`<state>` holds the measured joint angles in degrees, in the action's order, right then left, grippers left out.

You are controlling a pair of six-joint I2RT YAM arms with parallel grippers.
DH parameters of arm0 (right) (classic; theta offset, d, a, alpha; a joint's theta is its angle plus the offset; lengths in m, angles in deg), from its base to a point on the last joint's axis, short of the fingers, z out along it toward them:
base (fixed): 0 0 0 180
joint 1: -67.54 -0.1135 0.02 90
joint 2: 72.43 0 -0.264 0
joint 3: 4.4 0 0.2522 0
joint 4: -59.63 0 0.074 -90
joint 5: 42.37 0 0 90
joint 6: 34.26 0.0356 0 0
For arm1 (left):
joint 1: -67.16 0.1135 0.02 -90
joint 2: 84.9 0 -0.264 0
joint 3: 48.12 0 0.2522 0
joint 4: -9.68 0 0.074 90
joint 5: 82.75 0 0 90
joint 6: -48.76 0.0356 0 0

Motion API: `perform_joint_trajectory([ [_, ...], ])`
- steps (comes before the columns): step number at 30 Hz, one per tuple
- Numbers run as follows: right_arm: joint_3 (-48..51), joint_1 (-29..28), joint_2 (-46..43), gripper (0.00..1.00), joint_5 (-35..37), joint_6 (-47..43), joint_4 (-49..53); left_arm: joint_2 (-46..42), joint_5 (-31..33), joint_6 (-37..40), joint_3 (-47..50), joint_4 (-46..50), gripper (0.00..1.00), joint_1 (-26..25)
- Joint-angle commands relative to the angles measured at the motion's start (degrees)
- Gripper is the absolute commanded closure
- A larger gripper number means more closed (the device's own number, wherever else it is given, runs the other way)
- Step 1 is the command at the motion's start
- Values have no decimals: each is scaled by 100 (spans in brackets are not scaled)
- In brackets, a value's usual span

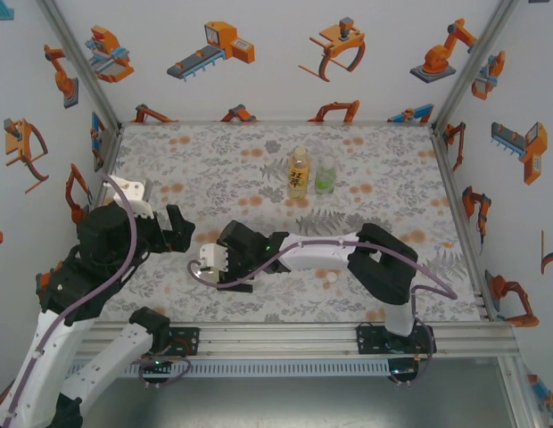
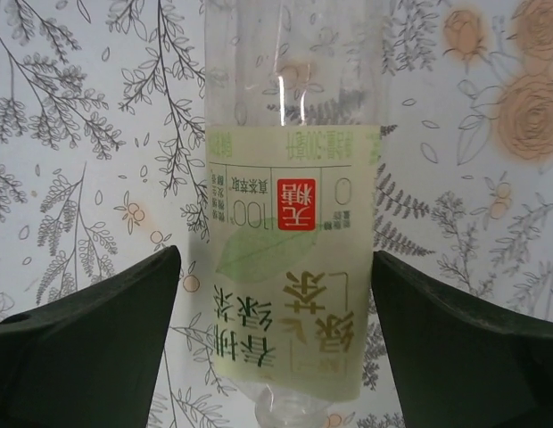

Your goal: Screw on the bottle caps

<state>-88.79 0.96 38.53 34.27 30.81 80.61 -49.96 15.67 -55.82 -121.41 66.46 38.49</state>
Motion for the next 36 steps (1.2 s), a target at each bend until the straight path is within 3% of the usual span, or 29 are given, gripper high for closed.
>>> perform_joint_trajectory([
  [1,-153,-29,113,27,18,-80,182,-55,-100,-114,30,46,3,40],
  [8,61,-30,-30,44,242,-109,189,-32,-280,-99,143,-84,3,40],
  [11,277,-22,-348,47,372,-209,134,37,-594,-32,138,-143,3,39],
  [18,1117,-28,-1700,49,749,-722,32,409,-1922,190,208,-576,3,38],
  [28,2203,-90,-4130,49,1286,-2214,297,1229,-4508,373,342,-1220,2,-29],
  [36,2425,-153,-5382,57,1547,-3295,611,1696,-4934,448,372,-1435,1,-546],
])
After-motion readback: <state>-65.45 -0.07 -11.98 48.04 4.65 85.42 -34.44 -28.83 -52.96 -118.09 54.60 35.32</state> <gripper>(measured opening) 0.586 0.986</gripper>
